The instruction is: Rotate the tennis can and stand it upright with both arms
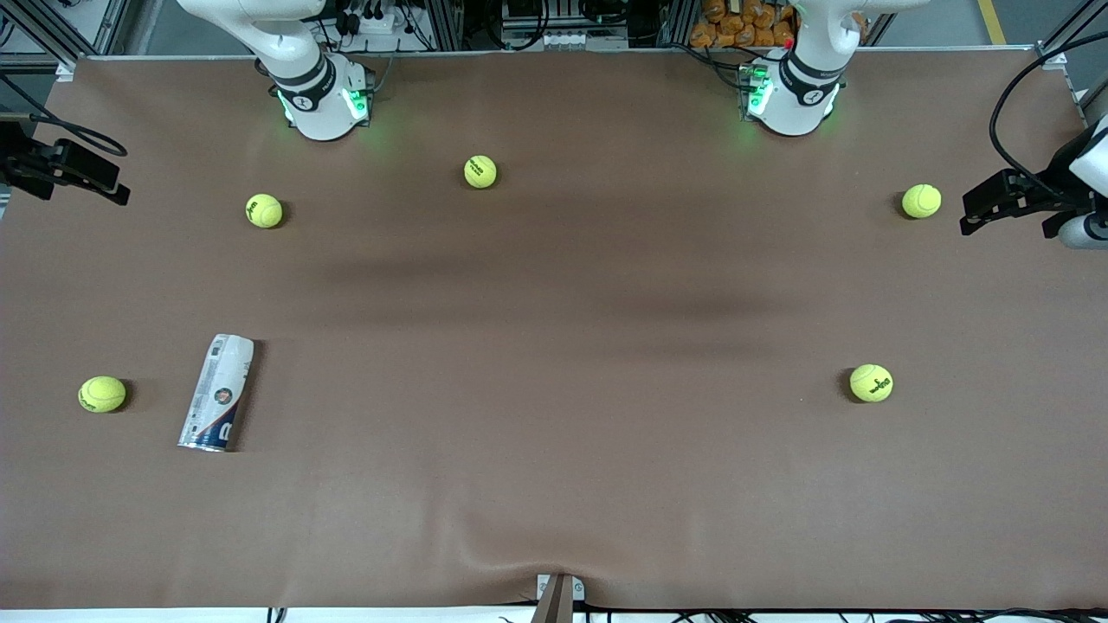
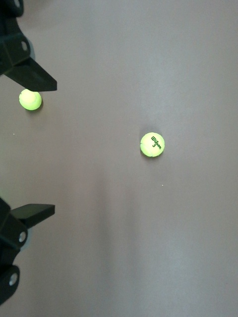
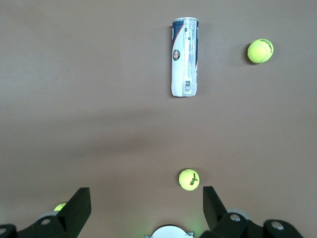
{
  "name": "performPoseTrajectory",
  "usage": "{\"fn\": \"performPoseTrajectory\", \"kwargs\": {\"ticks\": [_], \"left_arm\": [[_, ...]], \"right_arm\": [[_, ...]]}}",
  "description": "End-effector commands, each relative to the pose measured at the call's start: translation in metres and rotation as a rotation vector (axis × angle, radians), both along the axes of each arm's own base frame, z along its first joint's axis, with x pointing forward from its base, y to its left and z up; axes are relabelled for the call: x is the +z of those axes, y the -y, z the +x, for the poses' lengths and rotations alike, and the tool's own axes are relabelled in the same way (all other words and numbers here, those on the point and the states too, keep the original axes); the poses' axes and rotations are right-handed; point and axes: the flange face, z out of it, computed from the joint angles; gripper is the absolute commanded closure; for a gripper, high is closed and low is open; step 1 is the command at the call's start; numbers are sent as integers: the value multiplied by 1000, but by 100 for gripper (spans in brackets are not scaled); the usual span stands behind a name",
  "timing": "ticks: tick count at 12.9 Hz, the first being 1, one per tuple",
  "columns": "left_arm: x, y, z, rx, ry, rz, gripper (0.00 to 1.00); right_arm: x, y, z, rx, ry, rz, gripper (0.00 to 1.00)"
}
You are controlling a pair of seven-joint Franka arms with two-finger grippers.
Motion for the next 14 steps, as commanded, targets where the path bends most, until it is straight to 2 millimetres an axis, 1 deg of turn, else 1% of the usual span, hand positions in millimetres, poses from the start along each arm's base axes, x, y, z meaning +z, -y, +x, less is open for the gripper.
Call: {"fn": "performPoseTrajectory", "kwargs": {"ticks": [1, 5, 7, 8, 11, 14], "left_arm": [[3, -3, -2, -19, -8, -5, 0], [3, -1, -1, -22, -7, -3, 0], [3, -1, -1, -19, -7, -3, 0], [3, -1, -1, -19, -7, -3, 0], [3, -3, -1, -18, -7, -3, 0], [3, -5, -1, -15, -8, -3, 0]], "right_arm": [[7, 3, -6, 10, 14, 6, 0], [5, 5, -5, 5, 8, 6, 0], [3, 9, -4, -2, 5, 5, 0], [1, 13, -3, -8, 2, 7, 0], [-5, 10, 0, -2, -9, 7, 0], [-17, 10, 8, -3, -21, 7, 0]]}}
